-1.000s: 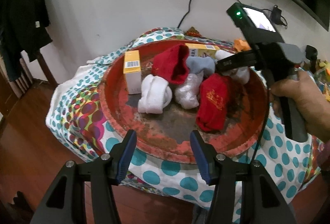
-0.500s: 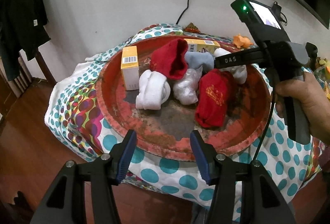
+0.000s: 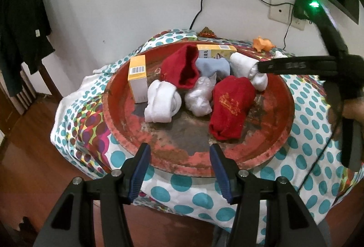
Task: Organize objects
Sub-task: 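Open the right gripper to release the white rolled sock, then move the right gripper to the maroon box and grasp it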
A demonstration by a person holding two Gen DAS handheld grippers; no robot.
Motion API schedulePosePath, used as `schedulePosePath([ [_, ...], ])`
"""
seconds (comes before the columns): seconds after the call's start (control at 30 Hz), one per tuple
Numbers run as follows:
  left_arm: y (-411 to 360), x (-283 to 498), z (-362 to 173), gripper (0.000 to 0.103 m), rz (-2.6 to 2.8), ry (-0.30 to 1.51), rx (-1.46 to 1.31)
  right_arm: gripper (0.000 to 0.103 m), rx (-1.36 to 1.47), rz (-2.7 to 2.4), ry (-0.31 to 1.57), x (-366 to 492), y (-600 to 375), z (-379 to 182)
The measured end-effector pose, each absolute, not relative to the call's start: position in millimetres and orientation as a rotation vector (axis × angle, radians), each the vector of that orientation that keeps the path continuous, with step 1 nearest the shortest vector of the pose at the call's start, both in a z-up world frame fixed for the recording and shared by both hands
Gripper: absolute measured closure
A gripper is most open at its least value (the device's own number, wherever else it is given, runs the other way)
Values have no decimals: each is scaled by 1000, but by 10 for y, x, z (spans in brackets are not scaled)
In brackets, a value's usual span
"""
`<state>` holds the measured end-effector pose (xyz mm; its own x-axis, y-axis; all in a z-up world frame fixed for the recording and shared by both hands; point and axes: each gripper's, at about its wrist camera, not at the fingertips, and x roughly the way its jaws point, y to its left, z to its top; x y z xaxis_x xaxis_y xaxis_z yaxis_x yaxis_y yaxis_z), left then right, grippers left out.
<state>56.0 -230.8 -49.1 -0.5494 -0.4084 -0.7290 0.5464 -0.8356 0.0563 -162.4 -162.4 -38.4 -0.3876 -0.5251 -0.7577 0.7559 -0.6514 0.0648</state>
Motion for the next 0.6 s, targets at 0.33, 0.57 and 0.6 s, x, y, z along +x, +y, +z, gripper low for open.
schedulePosePath([
  [0.33,-2115,522,-500,48,-2392,151,1023,37,1069,-2270,237,-2310,-734,-472],
  [0.57,-2011,486,-515,48,-2400,83,1030,37,1133,-2427,218,-2957,-365,-613],
  [0.6,-1995,481,-518,48,-2404,75,1029,37,1141,-2431,211,-3045,-366,-635],
])
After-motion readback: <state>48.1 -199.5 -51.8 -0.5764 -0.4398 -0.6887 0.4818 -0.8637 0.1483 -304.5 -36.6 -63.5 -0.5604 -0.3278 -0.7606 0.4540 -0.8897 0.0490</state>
